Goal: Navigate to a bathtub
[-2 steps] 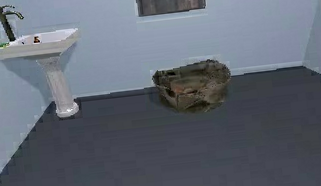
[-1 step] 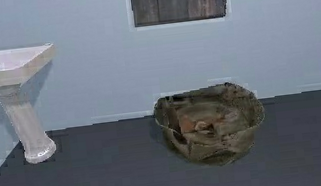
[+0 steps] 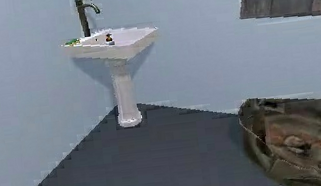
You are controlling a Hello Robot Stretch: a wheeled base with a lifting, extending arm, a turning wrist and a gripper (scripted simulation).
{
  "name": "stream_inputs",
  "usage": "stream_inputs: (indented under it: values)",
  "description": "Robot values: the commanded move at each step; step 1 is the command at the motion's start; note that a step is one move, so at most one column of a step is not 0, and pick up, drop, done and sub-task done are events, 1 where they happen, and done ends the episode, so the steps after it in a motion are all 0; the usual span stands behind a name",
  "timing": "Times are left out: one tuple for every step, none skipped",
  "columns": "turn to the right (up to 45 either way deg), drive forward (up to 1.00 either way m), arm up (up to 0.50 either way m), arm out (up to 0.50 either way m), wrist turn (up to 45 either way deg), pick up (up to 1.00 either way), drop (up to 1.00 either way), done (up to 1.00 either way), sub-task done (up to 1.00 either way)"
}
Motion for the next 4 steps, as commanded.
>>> stream_inputs:
  values:
    - [0.0, 0.8, 0.0, 0.0, 0.0, 0.0, 0.0, 0.0, 0.0]
    - [45.0, 0.0, 0.0, 0.0, 0.0, 0.0, 0.0, 0.0, 0.0]
    - [18.0, 0.0, 0.0, 0.0, 0.0, 0.0, 0.0, 0.0, 0.0]
    - [0.0, 0.0, 0.0, 0.0, 0.0, 0.0, 0.0, 1.0, 0.0]
